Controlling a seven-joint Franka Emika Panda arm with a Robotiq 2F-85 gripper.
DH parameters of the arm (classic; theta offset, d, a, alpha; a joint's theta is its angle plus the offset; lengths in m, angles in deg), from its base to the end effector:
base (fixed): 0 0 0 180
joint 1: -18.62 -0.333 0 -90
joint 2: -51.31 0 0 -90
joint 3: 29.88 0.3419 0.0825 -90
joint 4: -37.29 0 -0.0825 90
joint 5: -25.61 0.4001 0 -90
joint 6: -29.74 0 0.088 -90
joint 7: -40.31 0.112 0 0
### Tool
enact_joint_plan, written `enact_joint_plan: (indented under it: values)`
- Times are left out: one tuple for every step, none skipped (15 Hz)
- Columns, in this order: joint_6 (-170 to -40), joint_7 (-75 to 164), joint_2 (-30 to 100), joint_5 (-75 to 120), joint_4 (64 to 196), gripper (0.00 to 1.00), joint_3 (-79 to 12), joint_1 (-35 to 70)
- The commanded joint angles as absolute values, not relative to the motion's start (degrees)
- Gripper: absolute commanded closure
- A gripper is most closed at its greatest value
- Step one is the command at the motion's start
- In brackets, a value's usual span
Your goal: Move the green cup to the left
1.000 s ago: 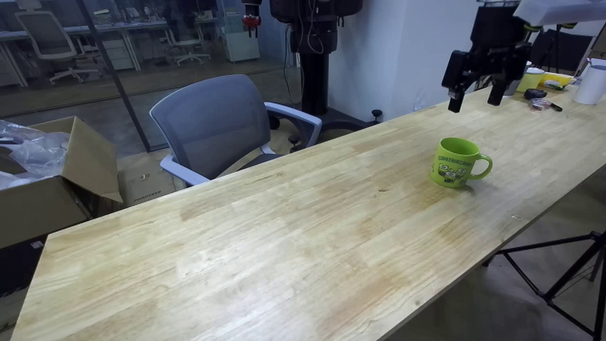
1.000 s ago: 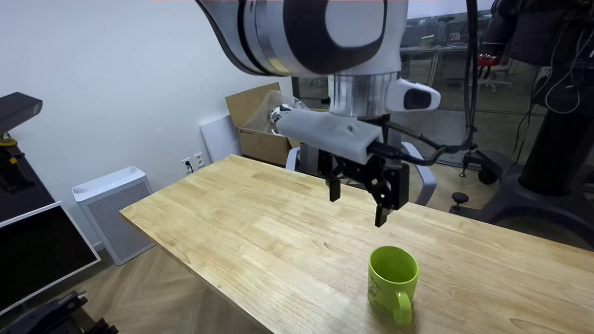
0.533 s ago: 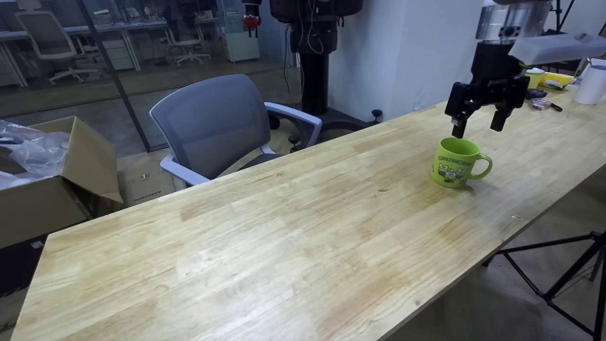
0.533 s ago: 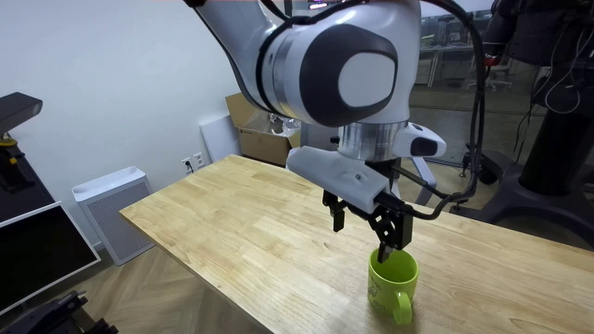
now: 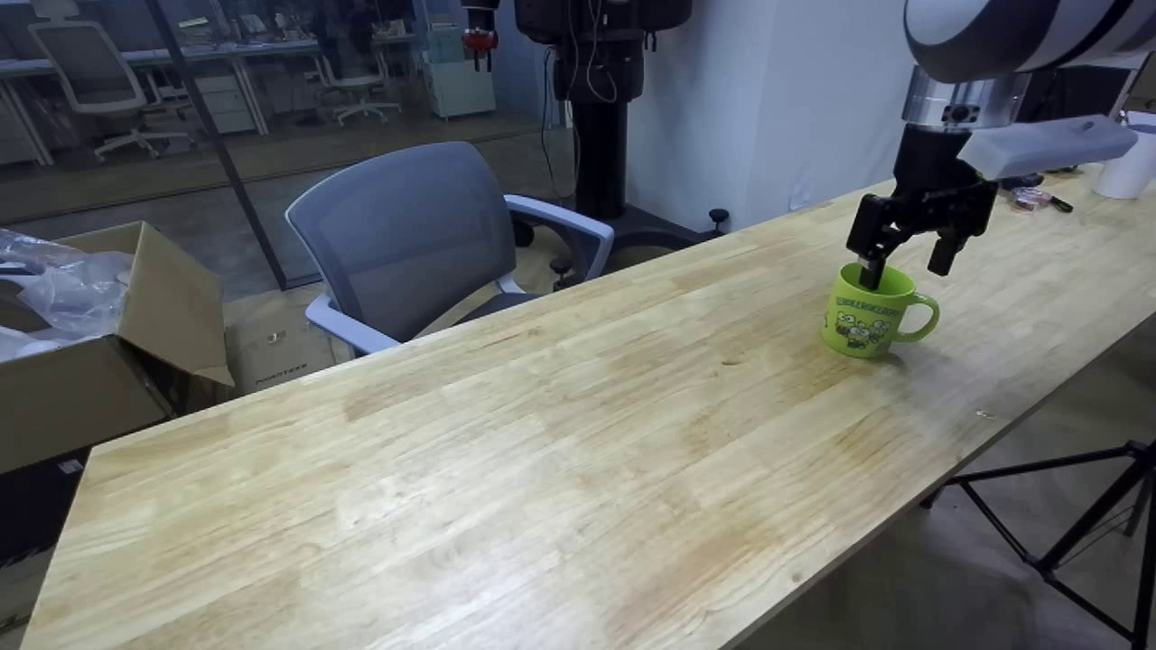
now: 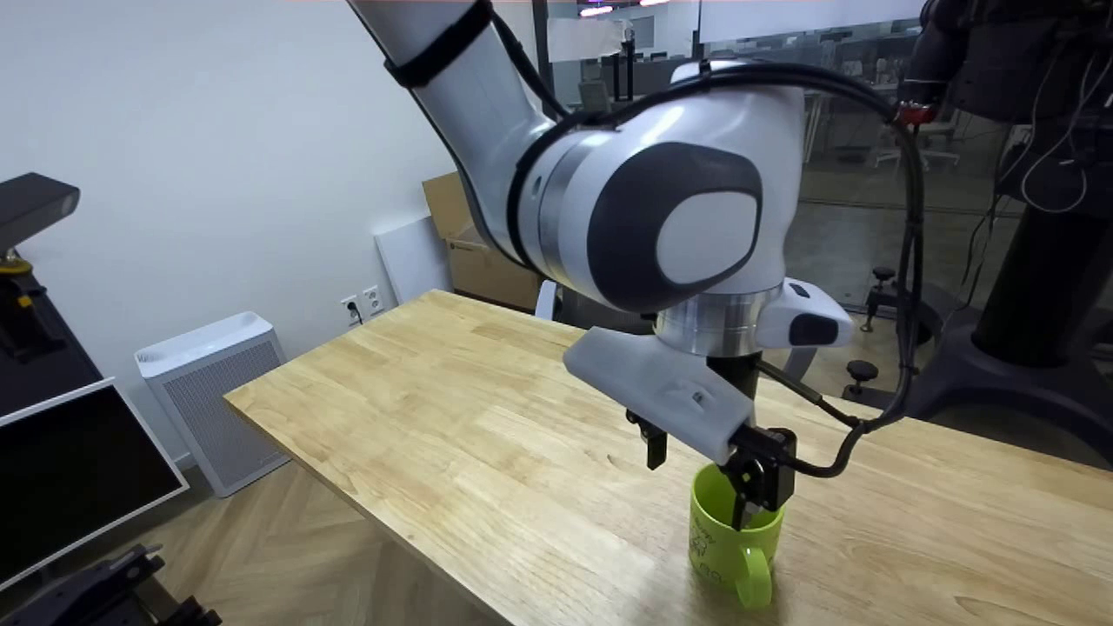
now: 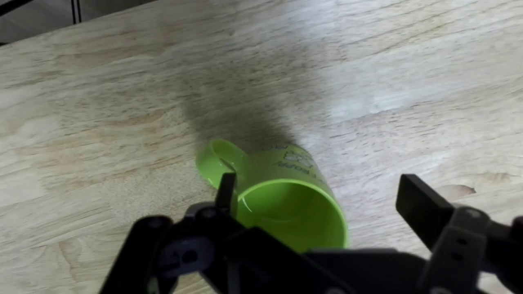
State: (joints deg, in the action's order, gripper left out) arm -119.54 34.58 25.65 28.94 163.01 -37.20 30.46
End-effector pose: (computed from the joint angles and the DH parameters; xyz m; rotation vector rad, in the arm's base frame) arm 0.5385 -0.1896 0.1807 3.0929 -0.4253 -0.0575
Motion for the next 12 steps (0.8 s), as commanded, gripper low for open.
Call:
enact_joint_plan:
  values:
    - [-121.6, 33.9, 23.3, 29.3, 160.4, 0.0, -36.4, 31.2]
    - [-121.5, 33.7, 22.8, 29.4, 159.8, 0.0, -36.1, 31.2]
    - [-121.0, 33.9, 22.3, 29.2, 159.2, 0.0, -36.1, 31.0]
    - [-120.9, 34.2, 21.8, 29.0, 158.6, 0.0, -36.0, 30.8]
    - [-120.5, 34.5, 21.2, 28.8, 157.8, 0.0, -35.9, 30.5]
    - [-120.2, 34.8, 20.6, 28.7, 157.1, 0.0, -35.8, 30.2]
    - [-120.1, 35.0, 20.0, 28.5, 156.4, 0.0, -35.7, 30.0]
    - [-120.1, 35.2, 19.5, 28.4, 155.8, 0.0, -35.7, 29.7]
    - [-120.2, 35.3, 18.9, 28.2, 155.2, 0.0, -35.7, 29.4]
    - [-120.3, 35.6, 18.3, 27.9, 154.5, 0.0, -35.7, 29.1]
    - [-120.2, 35.7, 17.7, 27.8, 153.9, 0.0, -35.7, 28.8]
    - [-120.3, 35.9, 17.1, 27.5, 153.3, 0.0, -35.9, 28.5]
